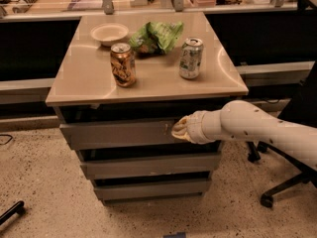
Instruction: Close top drawer
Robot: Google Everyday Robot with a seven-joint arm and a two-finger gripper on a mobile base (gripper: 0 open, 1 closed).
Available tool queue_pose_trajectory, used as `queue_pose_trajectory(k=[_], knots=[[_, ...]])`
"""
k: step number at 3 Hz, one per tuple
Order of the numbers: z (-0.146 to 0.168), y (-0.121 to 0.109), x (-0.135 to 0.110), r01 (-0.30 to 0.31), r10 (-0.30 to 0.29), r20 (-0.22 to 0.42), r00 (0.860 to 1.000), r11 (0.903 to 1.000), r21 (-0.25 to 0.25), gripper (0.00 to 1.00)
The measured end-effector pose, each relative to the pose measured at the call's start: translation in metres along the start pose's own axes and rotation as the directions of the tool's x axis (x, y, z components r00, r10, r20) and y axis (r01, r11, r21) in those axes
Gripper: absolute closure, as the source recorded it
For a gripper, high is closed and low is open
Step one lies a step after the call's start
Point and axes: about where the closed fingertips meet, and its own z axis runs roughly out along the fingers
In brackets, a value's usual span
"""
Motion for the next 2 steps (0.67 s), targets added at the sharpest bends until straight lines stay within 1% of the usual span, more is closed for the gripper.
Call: queue_pose_trajectory(k=[1, 2], knots=[[-0.03, 0.032, -0.018, -0.024, 0.026, 0.014, 1.0, 0.9942, -0.105, 1.0], [-0.073, 0.07, -0.032, -0.08, 0.081, 0.0, 0.997, 0.9814, -0.175, 1.0]])
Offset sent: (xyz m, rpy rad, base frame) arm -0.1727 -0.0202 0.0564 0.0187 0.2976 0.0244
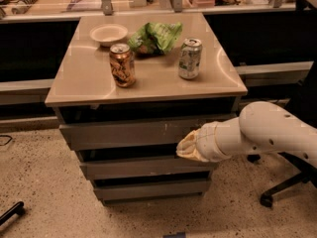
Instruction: Close top drawer
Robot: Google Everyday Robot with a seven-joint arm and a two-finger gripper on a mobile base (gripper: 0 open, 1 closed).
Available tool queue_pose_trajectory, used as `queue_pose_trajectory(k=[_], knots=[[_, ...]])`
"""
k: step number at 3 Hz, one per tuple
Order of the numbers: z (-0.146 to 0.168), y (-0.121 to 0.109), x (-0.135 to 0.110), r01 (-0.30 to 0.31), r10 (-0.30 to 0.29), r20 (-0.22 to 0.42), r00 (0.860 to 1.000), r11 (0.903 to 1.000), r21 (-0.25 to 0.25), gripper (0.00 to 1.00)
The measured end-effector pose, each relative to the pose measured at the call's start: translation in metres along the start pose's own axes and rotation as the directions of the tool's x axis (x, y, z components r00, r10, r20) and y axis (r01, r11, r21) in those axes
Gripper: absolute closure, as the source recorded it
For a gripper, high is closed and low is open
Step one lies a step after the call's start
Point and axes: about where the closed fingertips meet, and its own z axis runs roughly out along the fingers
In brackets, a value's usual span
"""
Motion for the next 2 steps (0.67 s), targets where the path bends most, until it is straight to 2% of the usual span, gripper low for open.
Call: queue_pose_trajectory(k=[1, 2], knots=[[-0.0013, 0.0009, -0.0008, 0.004, -0.004, -0.002, 1.0, 1.0, -0.003, 0.81], [-0.0013, 0.0009, -0.0008, 0.004, -0.004, -0.002, 1.0, 1.0, -0.003, 0.58]])
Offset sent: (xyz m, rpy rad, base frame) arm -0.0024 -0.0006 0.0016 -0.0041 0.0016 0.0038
